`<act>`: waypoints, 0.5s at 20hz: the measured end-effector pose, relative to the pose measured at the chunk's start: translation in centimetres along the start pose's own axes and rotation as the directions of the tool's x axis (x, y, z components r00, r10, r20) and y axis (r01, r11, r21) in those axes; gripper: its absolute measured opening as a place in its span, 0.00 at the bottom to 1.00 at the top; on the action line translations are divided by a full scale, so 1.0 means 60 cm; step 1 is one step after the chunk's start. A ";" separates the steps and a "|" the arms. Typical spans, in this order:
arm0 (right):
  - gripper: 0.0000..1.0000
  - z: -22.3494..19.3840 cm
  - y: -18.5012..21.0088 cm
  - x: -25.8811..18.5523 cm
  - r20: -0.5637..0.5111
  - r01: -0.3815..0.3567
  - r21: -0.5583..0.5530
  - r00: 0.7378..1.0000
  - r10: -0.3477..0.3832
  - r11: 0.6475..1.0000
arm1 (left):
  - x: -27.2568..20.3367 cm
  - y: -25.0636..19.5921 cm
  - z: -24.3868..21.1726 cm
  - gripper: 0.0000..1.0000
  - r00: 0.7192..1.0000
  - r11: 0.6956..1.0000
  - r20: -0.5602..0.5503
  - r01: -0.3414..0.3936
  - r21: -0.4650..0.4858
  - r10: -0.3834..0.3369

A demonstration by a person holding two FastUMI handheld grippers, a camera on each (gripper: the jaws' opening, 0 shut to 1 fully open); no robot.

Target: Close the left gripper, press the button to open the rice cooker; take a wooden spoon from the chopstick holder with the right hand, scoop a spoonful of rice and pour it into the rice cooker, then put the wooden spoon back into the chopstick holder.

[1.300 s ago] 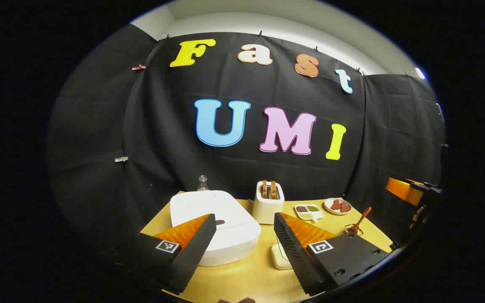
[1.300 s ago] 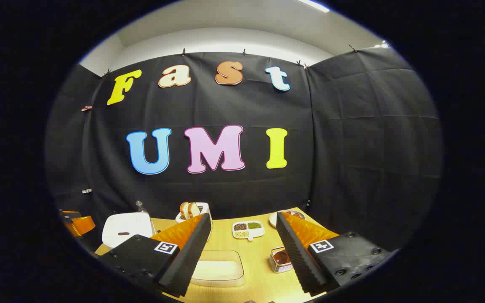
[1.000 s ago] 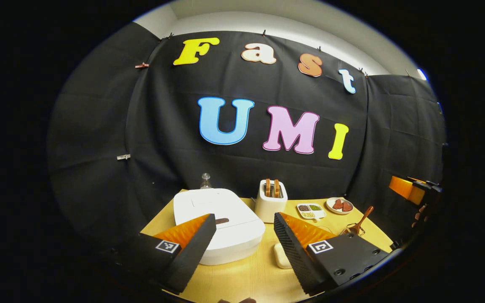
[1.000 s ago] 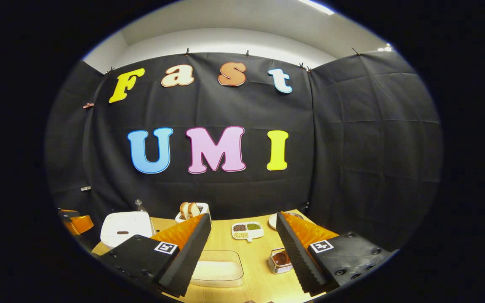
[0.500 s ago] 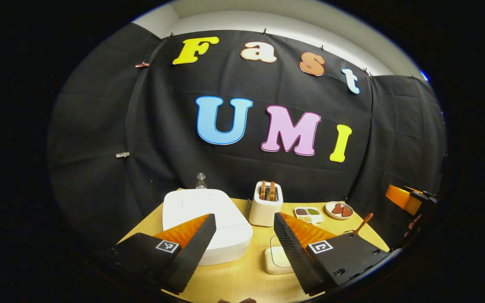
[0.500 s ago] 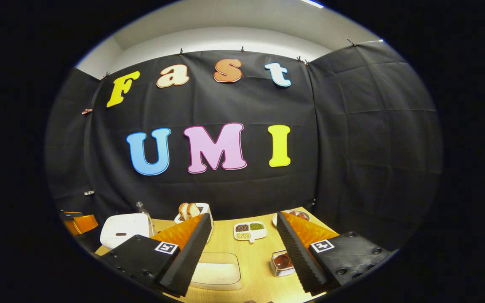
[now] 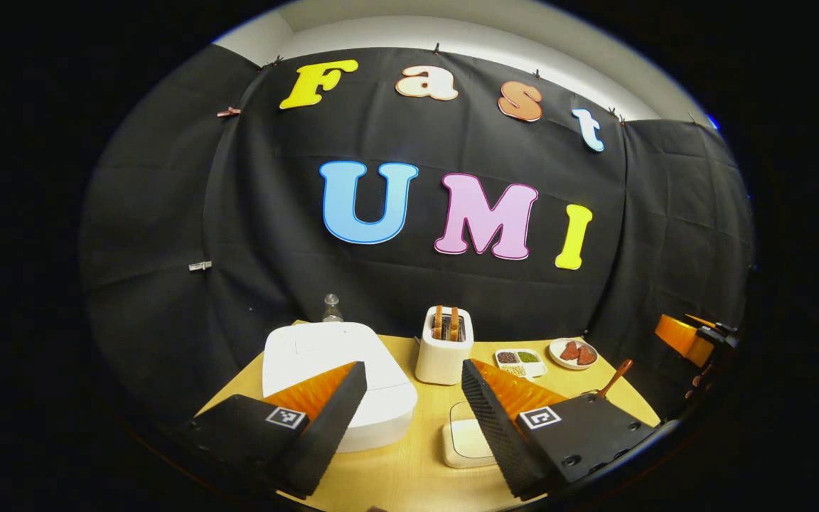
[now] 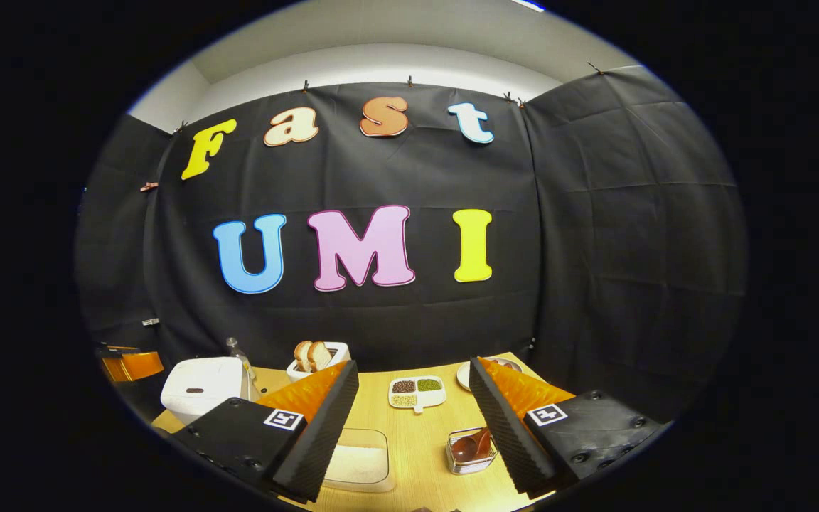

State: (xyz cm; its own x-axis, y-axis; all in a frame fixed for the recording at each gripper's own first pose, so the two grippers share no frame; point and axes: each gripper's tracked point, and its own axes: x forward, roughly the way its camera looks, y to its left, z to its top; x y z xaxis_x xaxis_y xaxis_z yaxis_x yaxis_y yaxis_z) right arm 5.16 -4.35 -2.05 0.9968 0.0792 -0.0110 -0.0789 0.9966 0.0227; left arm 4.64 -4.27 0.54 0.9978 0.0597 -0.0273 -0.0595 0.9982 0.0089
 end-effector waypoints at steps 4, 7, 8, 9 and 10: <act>0.98 -0.003 -0.012 0.005 -0.005 0.003 -0.002 1.000 -0.003 1.000 | 0.020 0.025 -0.013 0.75 0.998 0.999 -0.048 -0.034 -0.029 0.033; 0.98 -0.005 -0.021 0.005 -0.009 0.012 -0.006 1.000 -0.012 1.000 | 0.031 0.038 -0.028 0.53 0.995 0.998 -0.088 -0.044 -0.042 0.040; 0.98 -0.008 -0.025 0.004 -0.013 0.017 -0.007 1.000 -0.017 1.000 | 0.037 0.042 -0.029 0.45 0.994 0.998 -0.099 -0.043 -0.050 0.038; 0.98 -0.009 -0.028 0.003 -0.015 0.021 -0.008 1.000 -0.021 1.000 | 0.042 0.048 -0.030 0.40 0.993 0.998 -0.108 -0.042 -0.054 0.036; 0.98 -0.011 -0.032 0.004 -0.018 0.025 -0.009 1.000 -0.026 1.000 | 0.048 0.054 -0.030 0.30 0.993 0.998 -0.114 -0.043 -0.055 0.036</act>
State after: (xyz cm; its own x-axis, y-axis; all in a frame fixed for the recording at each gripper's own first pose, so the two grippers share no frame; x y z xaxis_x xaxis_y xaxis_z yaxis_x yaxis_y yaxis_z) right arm 5.52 -6.21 -2.78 0.9981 0.0540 -0.0292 -0.0536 0.9985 0.0135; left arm 7.25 -0.83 -1.30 0.9853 0.0964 -0.1410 -0.1036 0.9936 -0.0448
